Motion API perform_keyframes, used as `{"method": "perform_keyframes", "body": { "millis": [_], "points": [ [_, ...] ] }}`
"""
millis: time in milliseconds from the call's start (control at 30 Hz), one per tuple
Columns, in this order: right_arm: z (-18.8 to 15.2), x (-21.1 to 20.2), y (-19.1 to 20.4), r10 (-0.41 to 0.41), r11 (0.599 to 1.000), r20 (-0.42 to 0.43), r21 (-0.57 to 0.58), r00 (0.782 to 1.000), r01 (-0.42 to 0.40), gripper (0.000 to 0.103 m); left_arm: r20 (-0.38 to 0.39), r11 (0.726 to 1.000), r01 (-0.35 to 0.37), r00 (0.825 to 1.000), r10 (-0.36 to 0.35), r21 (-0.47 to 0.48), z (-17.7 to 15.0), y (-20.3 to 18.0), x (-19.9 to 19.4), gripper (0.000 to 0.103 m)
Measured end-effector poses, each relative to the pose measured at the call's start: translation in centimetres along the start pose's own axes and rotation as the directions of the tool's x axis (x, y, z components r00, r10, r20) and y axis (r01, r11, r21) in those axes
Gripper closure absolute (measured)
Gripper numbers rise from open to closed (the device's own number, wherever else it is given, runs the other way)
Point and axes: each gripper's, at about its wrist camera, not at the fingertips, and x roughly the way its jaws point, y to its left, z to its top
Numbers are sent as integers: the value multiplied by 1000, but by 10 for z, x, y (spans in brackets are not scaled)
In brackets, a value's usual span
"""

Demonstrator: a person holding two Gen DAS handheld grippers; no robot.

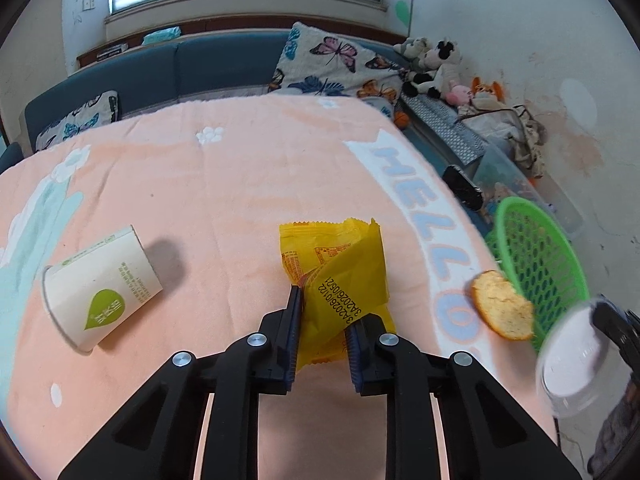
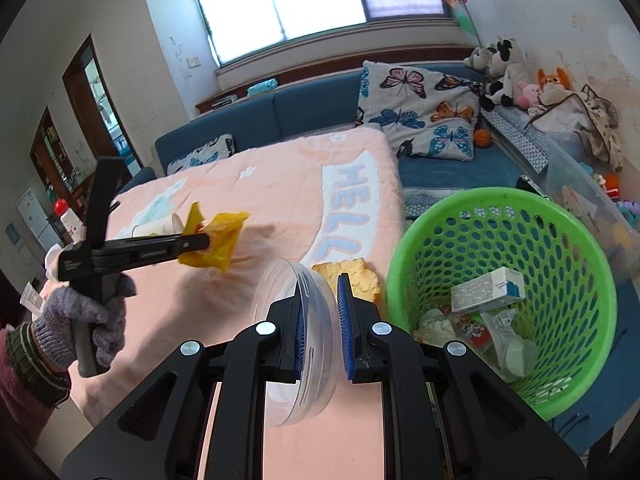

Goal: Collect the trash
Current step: 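Lower the clear lid into the green basket and open the right tool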

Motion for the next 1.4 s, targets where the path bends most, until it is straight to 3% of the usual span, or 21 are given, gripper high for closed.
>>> {"method": "perform_keyframes", "body": {
  "millis": [333,500,733,867,1000,1400],
  "points": [
    [7,-17,-42,-117,992,30,42,993,116,88,49,995,69,996,-72,67,1,-34,-39,83],
    [7,-20,-78,-238,969,14,64,971,237,88,59,990,103,992,-109,97,3,-53,-49,83],
    [-2,-9,-129,-335,932,-50,132,941,338,84,53,983,128,989,-136,128,5,-80,-48,83],
    [-7,-4,-146,-345,922,-75,161,935,353,83,48,980,138,988,-146,144,5,-93,-47,83],
    [-10,-5,-153,-355,915,-77,175,932,363,68,45,977,150,986,-158,155,8,-103,-46,83],
    [-15,-34,-153,-348,918,-38,186,937,349,59,1,956,202,978,-207,212,6,-151,-31,83]
  ]
}}
